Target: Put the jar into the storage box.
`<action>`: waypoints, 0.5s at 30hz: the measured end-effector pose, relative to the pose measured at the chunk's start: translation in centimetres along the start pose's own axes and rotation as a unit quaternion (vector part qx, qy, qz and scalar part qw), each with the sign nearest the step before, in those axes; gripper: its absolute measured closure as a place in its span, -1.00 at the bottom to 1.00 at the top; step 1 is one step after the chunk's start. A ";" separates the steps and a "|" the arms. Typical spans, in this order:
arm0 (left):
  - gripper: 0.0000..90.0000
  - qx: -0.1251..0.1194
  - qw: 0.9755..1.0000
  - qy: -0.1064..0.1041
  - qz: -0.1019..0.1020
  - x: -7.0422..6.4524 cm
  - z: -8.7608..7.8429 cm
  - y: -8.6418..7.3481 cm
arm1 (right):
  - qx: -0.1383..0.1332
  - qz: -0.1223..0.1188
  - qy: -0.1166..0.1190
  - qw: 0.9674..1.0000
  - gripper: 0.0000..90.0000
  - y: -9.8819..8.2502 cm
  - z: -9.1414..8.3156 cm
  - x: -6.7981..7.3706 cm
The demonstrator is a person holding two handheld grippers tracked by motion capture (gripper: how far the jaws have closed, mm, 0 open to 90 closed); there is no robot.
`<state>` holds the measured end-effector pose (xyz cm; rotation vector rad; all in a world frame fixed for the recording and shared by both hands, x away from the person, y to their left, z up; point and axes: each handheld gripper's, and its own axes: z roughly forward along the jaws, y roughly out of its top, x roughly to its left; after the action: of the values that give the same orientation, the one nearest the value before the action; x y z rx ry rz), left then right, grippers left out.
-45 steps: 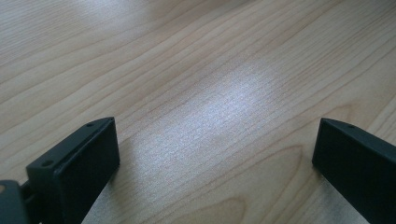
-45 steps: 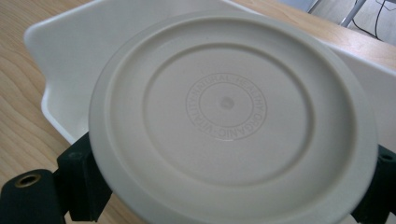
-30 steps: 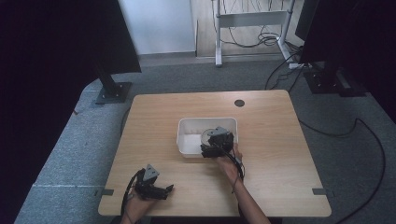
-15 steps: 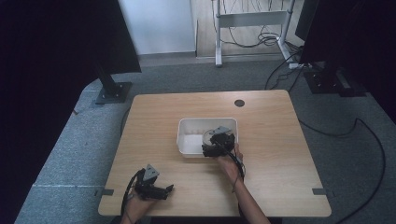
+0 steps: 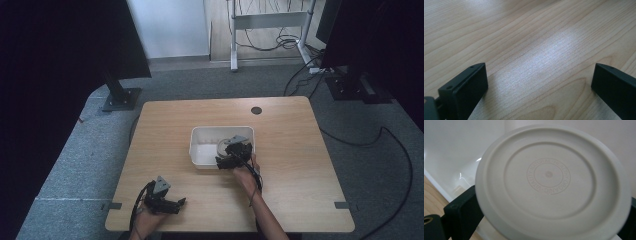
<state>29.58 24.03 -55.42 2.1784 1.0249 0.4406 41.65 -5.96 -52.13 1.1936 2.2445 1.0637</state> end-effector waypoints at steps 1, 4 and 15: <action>-0.99 0.000 1.000 0.000 0.000 0.0 0.0 0.0 | -0.004 -0.002 -0.001 1.000 -0.95 0.0 -0.2 0.0; -0.99 0.000 1.000 0.000 0.000 0.0 0.0 0.0 | -0.008 -0.003 0.003 1.000 -0.94 0.1 -0.5 0.0; -0.99 0.000 1.000 0.000 0.000 0.0 0.0 0.0 | -0.022 -0.017 0.008 1.000 -0.94 0.2 -2.1 0.0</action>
<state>29.58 24.03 -55.42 2.1786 1.0246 0.4408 40.41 -6.79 -50.68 1.1296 2.2333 1.1065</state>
